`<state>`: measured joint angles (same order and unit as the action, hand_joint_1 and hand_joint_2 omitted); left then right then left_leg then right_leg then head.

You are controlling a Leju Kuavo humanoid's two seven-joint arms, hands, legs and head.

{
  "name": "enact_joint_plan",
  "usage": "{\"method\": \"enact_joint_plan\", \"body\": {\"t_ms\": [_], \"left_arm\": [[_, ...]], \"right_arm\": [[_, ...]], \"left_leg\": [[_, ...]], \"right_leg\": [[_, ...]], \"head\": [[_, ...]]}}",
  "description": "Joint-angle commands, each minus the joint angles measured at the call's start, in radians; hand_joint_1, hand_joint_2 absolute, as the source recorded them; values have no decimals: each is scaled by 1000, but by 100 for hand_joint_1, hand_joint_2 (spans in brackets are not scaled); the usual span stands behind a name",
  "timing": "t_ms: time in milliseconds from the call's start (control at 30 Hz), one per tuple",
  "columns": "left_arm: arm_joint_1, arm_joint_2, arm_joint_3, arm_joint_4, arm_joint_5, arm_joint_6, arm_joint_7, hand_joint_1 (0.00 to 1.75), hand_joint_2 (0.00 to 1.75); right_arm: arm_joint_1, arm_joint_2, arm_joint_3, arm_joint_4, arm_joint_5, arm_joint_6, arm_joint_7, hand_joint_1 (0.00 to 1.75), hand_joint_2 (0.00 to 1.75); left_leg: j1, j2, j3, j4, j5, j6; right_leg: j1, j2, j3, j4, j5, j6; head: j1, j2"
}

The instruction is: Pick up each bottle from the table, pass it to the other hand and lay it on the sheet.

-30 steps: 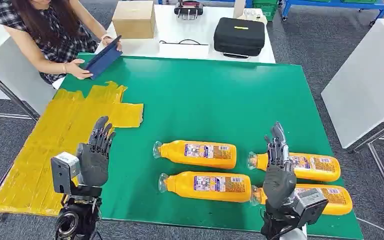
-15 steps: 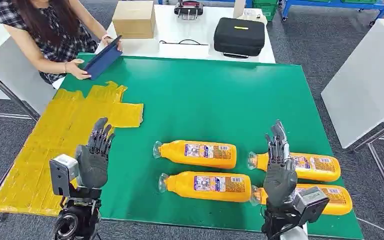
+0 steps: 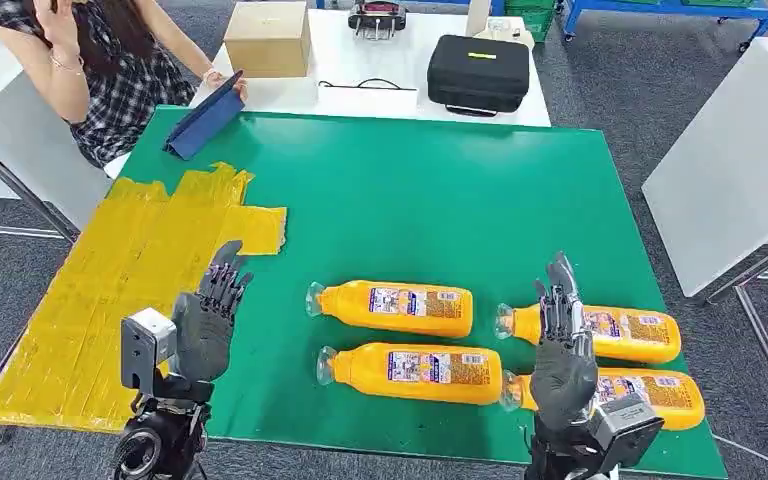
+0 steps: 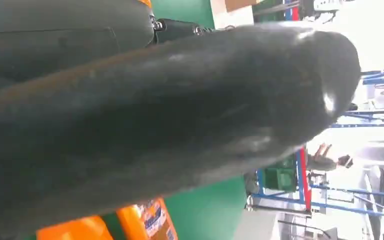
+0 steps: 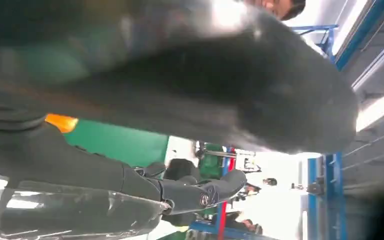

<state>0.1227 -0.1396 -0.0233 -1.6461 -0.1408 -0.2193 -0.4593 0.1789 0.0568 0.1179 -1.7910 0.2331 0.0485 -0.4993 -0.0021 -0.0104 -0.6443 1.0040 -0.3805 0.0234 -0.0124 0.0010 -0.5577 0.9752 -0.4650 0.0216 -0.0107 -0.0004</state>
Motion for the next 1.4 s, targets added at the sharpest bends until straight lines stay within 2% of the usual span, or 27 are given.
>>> {"method": "enact_joint_plan", "body": {"t_ms": [33, 100, 200, 233, 600, 633, 767, 867, 1033, 1067, 1100, 1133, 1400], "left_arm": [[10, 17, -26, 14, 22, 23, 0, 0, 0], [28, 12, -9, -3, 32, 38, -6, 0, 0], [30, 11, 5, -18, 34, 36, -6, 0, 0], [28, 10, 6, -19, 34, 37, -5, 0, 0], [26, 8, 6, -17, 33, 36, -3, 0, 0], [27, 7, 11, -24, 25, 44, -3, 0, 0], [36, 2, 55, -48, 29, 52, 8, 0, 0], [29, -2, 76, -35, 31, 41, 10, 0, 0], [-4, 22, 58, 31, 49, 29, -8, 0, 0], [-1, 25, 47, 26, 46, 46, -10, 0, 0], [7, 26, 38, 13, 54, 60, -3, 0, 0], [13, 29, 29, 2, 57, 76, 5, 0, 0], [8, 63, -23, 26, 110, 139, -10, 0, 0]], "right_arm": [[20, -6, -3, 6, -5, 23, 15, 0, 0], [-3, -11, 6, 33, -13, 30, 18, 0, 0], [-35, -12, 10, 53, -13, 33, 18, 0, 0], [-39, -12, 10, 53, -12, 35, 20, 0, 0], [-33, -16, 12, 48, -13, 37, 21, 0, 0], [-37, -21, 13, 47, 16, 25, 40, 0, 175], [-33, -53, 8, 48, 59, 35, 65, 0, 175], [-9, -89, -5, 47, 93, -2, 71, 0, 175], [54, -81, -22, 1, 39, -25, 62, 0, 175], [43, -74, -17, 6, 31, -36, 41, 0, 0], [27, -64, -9, 15, 18, -50, 14, 0, 0], [14, -64, 2, 27, -3, -54, -1, 0, 0], [-1, -90, 60, 51, -101, -127, -60, 0, 0]], "left_leg": [[0, 1, 5, -1, -2, -2], [0, 2, 9, -1, -4, -3], [0, 3, 3, 0, -2, -2], [0, 4, 6, -1, -3, -2], [1, 1, 3, -1, -1, -1], [0, 2, 6, -1, -2, -2], [1, 3, 7, -1, -3, -2], [0, 2, 6, -1, -2, -2], [0, -3, 8, -2, -3, -2], [0, -2, 5, -1, -2, -1], [0, -2, 12, -2, -5, -3], [0, 1, 4, -1, -1, -1], [0, 1, 6, -2, -2, -2]], "right_leg": [[0, 0, 5, -1, -2, -1], [1, 0, 9, -2, -3, -2], [1, 2, 3, -1, 0, -1], [1, 3, 6, -2, -1, -1], [1, 1, 3, -1, -1, -1], [1, 1, 6, -2, -1, -1], [1, 2, 7, -2, -2, -1], [1, 1, 6, -2, -1, -1], [0, -4, 9, -3, -3, -1], [0, -3, 5, -2, -2, -1], [0, -3, 13, -4, -5, -2], [0, 1, 4, -1, -1, -1], [1, 0, 7, -3, -1, -1]], "head": [[0, 0], [-1, 0], [0, 0], [0, 0], [0, 0], [0, 0], [0, 0], [0, 0], [0, 0], [0, 0], [0, 0], [0, 0], [0, 0]]}}
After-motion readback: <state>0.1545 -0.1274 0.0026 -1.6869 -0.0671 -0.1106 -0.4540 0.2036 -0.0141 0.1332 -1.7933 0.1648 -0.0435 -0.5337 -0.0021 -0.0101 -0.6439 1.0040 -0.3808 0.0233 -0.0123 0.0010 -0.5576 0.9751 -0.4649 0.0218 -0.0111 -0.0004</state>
